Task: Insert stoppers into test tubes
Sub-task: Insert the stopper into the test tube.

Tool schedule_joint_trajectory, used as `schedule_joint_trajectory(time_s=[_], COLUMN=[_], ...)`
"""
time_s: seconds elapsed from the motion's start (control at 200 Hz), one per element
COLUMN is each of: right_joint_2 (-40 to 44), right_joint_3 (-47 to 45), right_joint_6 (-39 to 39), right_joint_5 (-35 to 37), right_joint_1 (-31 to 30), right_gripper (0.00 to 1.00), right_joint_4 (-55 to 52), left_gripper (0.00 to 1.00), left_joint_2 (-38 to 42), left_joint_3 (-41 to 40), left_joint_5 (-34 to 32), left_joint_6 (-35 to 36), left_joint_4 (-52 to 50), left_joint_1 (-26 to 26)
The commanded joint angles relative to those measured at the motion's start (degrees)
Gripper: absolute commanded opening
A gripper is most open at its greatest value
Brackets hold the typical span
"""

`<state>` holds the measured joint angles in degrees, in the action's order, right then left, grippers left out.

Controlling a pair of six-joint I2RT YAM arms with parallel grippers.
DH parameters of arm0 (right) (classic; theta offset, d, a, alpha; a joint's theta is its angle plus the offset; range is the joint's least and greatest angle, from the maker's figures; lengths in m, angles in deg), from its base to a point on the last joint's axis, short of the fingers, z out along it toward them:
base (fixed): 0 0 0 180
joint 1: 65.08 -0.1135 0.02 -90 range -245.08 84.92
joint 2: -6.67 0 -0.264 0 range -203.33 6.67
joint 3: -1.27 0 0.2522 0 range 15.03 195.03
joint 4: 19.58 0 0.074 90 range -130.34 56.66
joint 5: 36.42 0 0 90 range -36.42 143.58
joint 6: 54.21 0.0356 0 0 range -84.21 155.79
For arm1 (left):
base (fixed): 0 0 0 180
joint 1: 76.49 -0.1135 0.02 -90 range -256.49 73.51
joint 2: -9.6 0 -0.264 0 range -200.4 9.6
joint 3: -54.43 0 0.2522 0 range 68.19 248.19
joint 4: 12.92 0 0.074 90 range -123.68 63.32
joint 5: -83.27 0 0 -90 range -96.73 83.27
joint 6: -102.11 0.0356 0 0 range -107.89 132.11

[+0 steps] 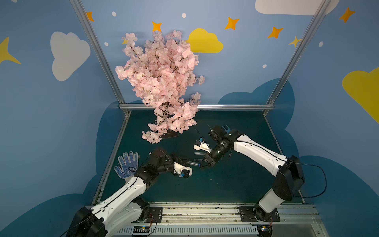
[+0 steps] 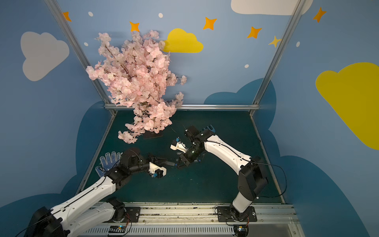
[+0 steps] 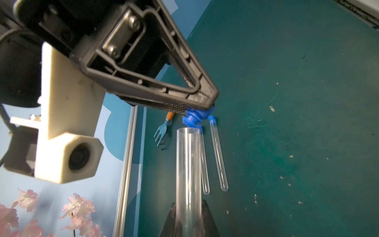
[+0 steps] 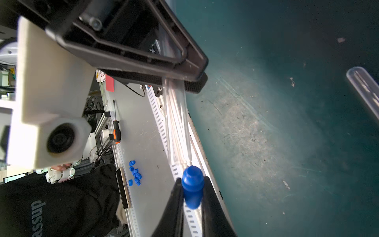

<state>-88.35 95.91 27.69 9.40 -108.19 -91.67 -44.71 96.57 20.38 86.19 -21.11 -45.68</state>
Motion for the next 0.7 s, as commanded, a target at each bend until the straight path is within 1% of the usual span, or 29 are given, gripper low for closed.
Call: schedule_joint_trajectory(time_s=[0.0,0.13,0.325,0.546,0.696], right_joint_2=[-1.3,-2.2,-3.5,-5.0,-5.8], right_joint_3=[2.0,3.1,4.3,6.5,7.8], right_joint_6=[-2.4,-2.9,-3.5,-4.3,-4.6], right_joint_5=[-1.8,-1.8,-1.6,-2.0,-1.7], right_joint_1=[-0.7,-0.9,-0.9,-0.9,-1.1], right_gripper=[0.02,0.02,0.02,0.00,0.00], right_joint_4=[-3.2,-3.8,-5.1,-7.1,-8.2], left_gripper=[0.02,0.02,0.02,0.02,0.02], left_joint_2=[0.2,-0.3,0.4,1.2,1.7], left_joint_3=[-0.1,0.0,-0.3,0.4,1.3], left_joint_5=[1.4,0.3,1.1,1.8,2.0], left_joint_6=[2.0,1.9,3.0,7.2,11.5], left_joint_4=[-1.2,-0.4,-0.4,-4.3,-7.9], left_joint_1=[0.2,0.3,0.5,1.7,3.7])
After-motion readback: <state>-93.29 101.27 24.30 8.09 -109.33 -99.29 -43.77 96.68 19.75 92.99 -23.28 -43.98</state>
